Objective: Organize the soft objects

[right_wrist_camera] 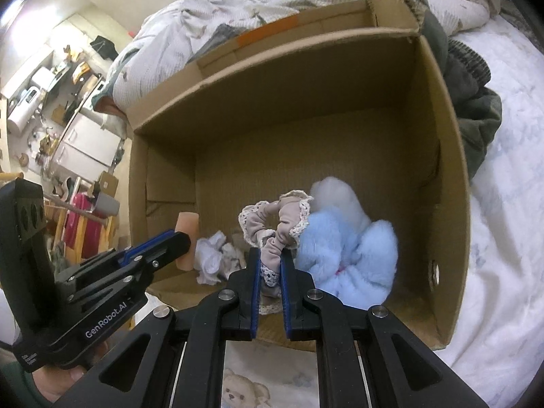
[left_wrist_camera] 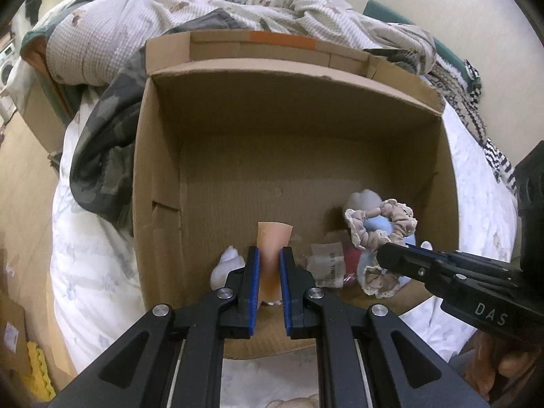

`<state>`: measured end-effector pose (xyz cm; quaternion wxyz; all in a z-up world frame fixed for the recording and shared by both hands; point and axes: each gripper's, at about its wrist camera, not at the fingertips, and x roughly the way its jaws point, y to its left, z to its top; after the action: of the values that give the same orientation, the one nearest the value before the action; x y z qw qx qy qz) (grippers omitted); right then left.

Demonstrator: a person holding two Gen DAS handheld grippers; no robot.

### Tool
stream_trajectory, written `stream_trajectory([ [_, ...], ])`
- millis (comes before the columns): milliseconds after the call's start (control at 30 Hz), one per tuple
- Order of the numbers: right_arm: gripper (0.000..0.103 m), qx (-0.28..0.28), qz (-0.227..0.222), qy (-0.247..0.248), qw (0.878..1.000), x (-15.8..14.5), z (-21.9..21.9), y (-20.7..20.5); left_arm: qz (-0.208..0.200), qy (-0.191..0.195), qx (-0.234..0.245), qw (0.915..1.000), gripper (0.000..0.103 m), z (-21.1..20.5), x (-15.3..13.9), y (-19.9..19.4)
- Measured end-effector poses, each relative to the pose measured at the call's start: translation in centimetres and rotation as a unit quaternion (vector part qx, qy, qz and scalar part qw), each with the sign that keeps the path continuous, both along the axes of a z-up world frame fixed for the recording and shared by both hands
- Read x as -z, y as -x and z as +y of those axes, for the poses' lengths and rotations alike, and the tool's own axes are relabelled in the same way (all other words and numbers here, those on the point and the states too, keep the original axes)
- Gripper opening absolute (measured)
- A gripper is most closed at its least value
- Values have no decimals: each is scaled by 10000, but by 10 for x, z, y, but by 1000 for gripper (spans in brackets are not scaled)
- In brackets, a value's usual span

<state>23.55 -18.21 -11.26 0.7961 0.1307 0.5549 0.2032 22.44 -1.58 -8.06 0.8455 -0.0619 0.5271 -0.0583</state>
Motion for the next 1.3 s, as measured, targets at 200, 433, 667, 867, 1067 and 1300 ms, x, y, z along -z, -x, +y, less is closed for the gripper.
stream_trajectory([
  [200, 22, 51, -48, 84, 9999, -4, 0, 0, 76, 0, -47, 10000, 20, 0, 2, 1],
  [433, 67, 182, -307, 160, 9992, -13, -6, 3, -134, -76, -163, 9997, 66, 5, -8, 11],
  [667, 72, 271, -515, 280, 9979, -27, -9, 12, -309, -360, -252, 9986, 66, 7, -24, 22],
  [867, 83, 389, -911, 306, 9946, -58, -17, 31, -708, -409, -465, 9956, 66, 18, -57, 38],
  [1067, 102, 584, -1290, 325, 9894, -91, -21, 56, -1120, -540, -610, 9904, 66, 22, -91, 66],
  [1300, 103, 568, -1647, 459, 9836, -112, -21, 92, -1363, -606, -605, 9870, 66, 29, -110, 106],
])
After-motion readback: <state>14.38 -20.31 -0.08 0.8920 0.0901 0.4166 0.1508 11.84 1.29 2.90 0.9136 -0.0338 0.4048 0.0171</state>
